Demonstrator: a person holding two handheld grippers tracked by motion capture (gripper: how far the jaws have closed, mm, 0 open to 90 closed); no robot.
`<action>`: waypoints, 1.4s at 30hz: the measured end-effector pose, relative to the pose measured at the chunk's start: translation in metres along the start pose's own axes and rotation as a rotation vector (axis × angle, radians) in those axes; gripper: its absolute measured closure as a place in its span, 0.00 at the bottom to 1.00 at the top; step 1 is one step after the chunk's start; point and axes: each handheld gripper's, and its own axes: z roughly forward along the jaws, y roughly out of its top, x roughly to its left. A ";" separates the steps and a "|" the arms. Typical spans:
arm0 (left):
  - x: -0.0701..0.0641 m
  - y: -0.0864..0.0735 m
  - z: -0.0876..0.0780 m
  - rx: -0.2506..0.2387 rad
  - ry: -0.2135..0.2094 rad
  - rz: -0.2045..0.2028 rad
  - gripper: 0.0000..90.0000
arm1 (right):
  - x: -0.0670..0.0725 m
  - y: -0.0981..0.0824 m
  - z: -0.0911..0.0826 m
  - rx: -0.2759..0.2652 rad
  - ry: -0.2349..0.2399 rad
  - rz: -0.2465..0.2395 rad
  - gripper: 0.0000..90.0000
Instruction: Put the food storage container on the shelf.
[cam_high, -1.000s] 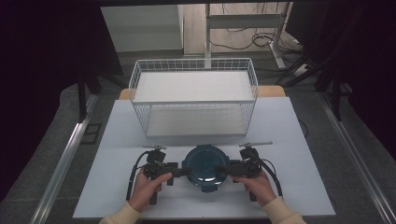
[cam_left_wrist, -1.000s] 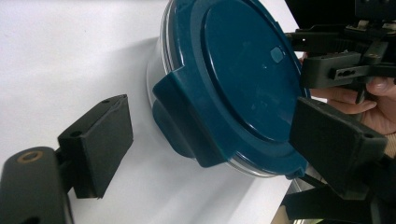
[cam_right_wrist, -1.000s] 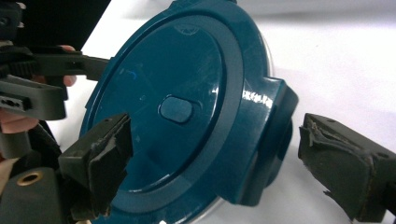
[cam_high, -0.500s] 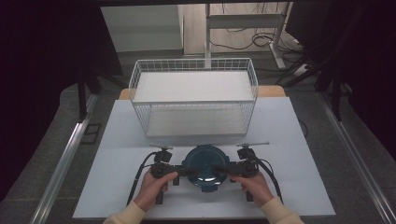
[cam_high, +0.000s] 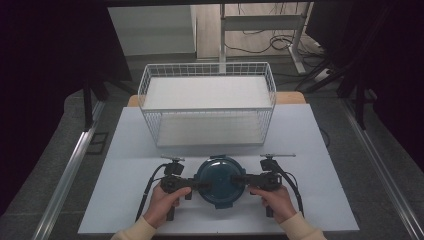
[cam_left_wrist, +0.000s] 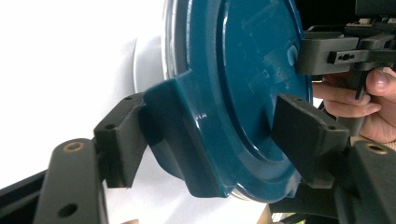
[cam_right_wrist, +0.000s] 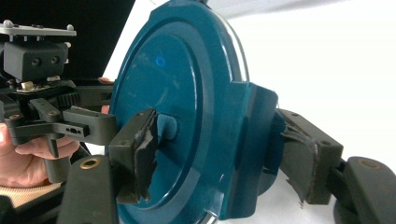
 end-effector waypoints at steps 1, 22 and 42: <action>-0.001 -0.001 -0.001 -0.003 0.001 0.003 0.34 | 0.001 -0.001 -0.001 -0.007 0.001 -0.006 0.38; -0.012 -0.006 -0.018 -0.065 0.028 0.065 0.43 | 0.015 -0.015 -0.011 -0.058 0.019 -0.131 0.44; -0.037 0.004 -0.042 -0.142 0.059 0.173 0.43 | 0.040 -0.003 -0.027 -0.130 0.023 -0.248 0.44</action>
